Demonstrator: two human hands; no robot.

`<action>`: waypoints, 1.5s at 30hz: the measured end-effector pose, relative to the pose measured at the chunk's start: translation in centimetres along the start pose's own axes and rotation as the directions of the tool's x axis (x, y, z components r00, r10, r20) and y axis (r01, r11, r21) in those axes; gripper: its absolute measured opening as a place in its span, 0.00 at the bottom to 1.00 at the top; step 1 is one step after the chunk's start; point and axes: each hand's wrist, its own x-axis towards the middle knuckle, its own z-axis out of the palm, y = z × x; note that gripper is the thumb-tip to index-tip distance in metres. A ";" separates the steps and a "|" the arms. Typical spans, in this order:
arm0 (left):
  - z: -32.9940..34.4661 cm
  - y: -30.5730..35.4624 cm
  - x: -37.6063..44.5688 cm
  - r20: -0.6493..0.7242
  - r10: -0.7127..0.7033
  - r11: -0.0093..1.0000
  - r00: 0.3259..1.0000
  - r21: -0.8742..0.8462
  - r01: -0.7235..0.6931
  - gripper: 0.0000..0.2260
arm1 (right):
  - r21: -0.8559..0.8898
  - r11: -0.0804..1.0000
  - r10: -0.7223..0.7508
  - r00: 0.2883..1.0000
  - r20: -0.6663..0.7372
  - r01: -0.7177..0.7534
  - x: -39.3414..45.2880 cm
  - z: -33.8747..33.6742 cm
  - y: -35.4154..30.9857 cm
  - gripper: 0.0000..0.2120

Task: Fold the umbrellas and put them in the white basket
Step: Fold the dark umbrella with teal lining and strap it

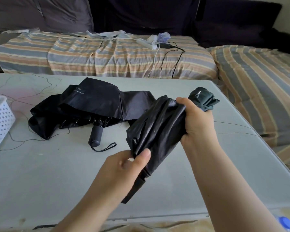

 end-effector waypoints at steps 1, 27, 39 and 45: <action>-0.2 0.2 0.1 0.070 -0.040 0.998 0.997 -0.053 0.044 0.33 | 0.002 1.000 -0.006 1.000 0.015 0.006 -0.1 0.0 0.0 0.13; -0.7 1.3 -0.3 0.201 -0.107 0.933 0.974 -0.317 0.168 0.27 | 0.008 0.949 0.288 0.878 0.382 -0.315 -1.6 1.0 1.1 0.19; 1.1 0.1 -1.0 -0.025 0.111 0.992 0.994 0.062 -0.109 0.23 | -0.095 0.980 0.190 0.968 0.166 -0.176 -2.3 1.9 2.1 0.13; 0.4 1.3 -0.4 0.090 0.032 0.950 0.995 -0.314 -0.002 0.20 | -0.094 0.987 0.148 0.971 0.187 -0.132 -2.6 2.1 1.7 0.14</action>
